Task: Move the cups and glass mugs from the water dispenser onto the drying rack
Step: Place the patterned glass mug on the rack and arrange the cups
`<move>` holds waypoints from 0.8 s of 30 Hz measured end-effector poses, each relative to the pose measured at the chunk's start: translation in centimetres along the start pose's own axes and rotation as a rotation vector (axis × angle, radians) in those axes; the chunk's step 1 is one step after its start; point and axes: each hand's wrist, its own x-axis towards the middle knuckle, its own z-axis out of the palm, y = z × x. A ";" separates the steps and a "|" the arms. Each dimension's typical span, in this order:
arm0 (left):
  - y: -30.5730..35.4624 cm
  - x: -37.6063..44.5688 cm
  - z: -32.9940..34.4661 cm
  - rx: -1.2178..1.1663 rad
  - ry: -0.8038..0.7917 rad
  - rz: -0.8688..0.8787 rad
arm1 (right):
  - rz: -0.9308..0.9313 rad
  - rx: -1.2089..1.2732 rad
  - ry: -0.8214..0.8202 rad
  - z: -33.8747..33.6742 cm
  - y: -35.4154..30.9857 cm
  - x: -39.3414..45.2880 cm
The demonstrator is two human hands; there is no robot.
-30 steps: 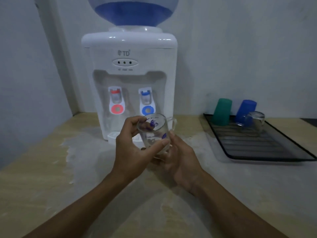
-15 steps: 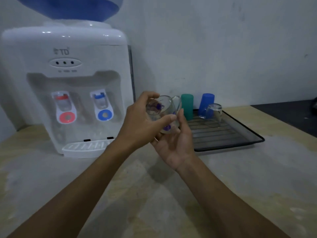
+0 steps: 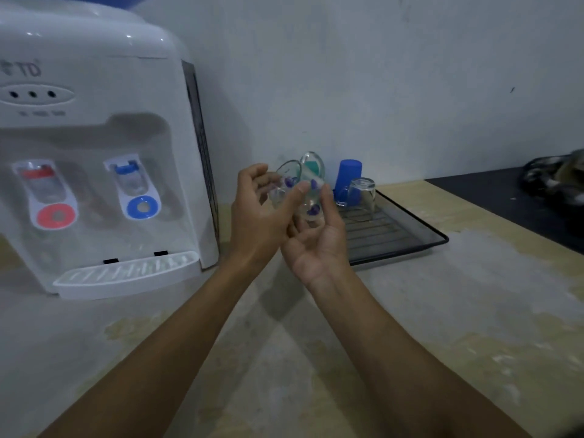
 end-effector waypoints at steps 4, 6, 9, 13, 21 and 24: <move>-2.3 -0.2 -0.4 0.058 0.021 -0.104 | -0.159 -0.077 0.142 -0.6 -2.9 1.4; -3.9 -1.0 -0.7 0.140 0.011 -0.167 | -0.241 -0.148 0.190 -1.0 -4.5 1.8; -6.3 -2.1 -1.2 0.267 -0.084 -0.257 | -0.364 -0.295 0.224 -1.8 -7.0 2.2; -7.0 -2.3 -1.5 0.339 -0.154 -0.270 | -0.519 -0.466 0.259 -3.0 -10.3 3.1; -8.0 -1.9 -1.2 0.435 -0.191 -0.221 | -0.597 -1.167 0.304 -3.8 -13.5 4.0; -8.2 -1.7 -1.1 0.452 -0.201 -0.221 | -0.530 -1.517 0.237 -3.6 -13.4 5.7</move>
